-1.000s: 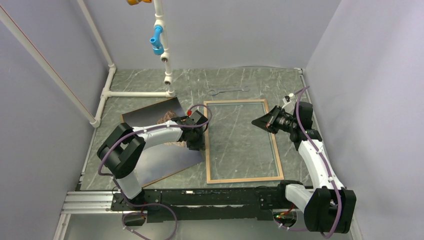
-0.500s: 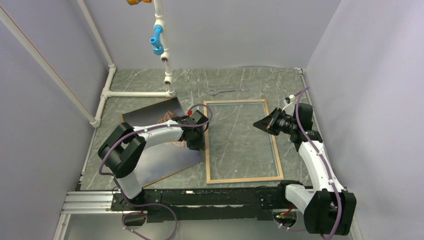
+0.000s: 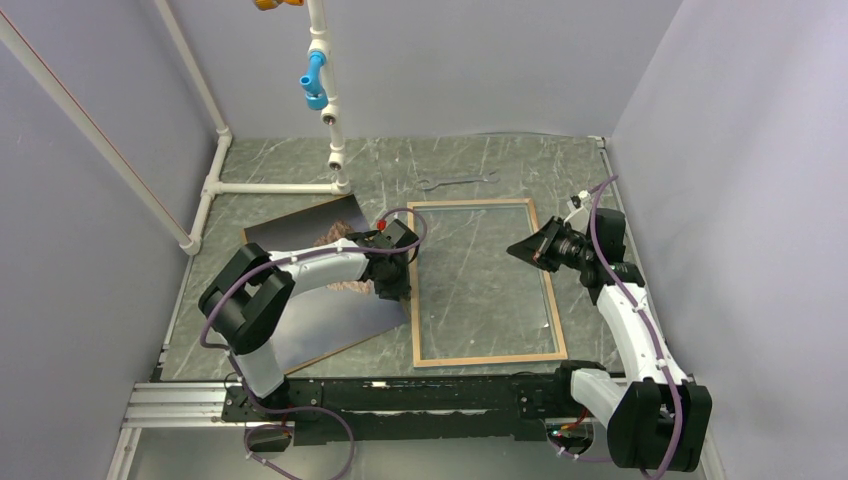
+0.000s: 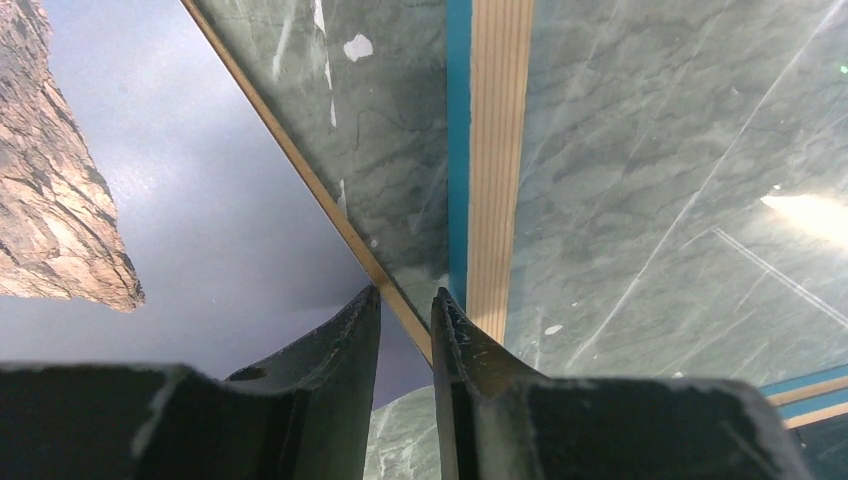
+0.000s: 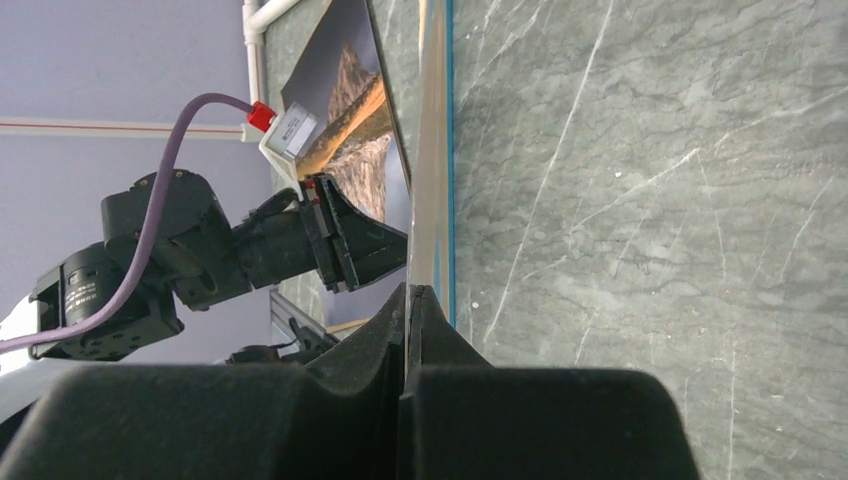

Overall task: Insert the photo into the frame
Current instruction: Place the photo frame item in the photo frame.

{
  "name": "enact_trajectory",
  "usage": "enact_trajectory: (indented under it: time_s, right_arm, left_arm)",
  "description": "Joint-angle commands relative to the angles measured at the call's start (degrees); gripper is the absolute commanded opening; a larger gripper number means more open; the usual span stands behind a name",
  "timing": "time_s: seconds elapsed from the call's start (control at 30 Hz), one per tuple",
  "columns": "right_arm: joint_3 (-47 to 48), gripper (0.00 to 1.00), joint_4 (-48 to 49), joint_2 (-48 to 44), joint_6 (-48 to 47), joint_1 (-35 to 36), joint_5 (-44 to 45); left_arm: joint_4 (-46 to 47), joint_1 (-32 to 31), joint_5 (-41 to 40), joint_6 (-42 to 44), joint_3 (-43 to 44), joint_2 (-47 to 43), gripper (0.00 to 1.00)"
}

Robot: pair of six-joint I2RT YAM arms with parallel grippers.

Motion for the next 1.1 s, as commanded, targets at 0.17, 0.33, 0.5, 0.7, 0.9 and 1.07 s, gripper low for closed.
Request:
enact_trajectory:
  time_s: [0.17,0.33,0.5,0.7,0.9,1.07]
  right_arm:
    - [0.0,0.15,-3.7,1.6,-6.5,0.3,1.6]
    - [0.4,0.30,-3.6,3.6,-8.2,0.3,2.3]
    - [0.7,0.41,-3.2,5.6,-8.9,0.3,2.0]
    - [0.8,0.53,-3.1,7.0,-9.8,0.3,2.2]
    - [0.6,0.66,-3.1,8.3,-10.9,0.3,2.7]
    - [0.0,0.74,-2.2,10.1,-11.5,0.4,3.4]
  left_arm:
    - [-1.3,-0.6,-0.9,0.9,1.4,1.8,0.30]
    - [-1.4,-0.7,-0.7,1.0,1.6,2.0,0.30]
    - [-1.5,-0.6,-0.8,1.2,2.0,2.3,0.29]
    - [-1.7,-0.7,-0.8,1.4,2.2,2.6,0.29]
    - [-1.8,-0.8,-0.6,1.5,2.5,3.0,0.29]
    - [-1.9,-0.9,-0.5,1.6,2.7,3.4,0.29]
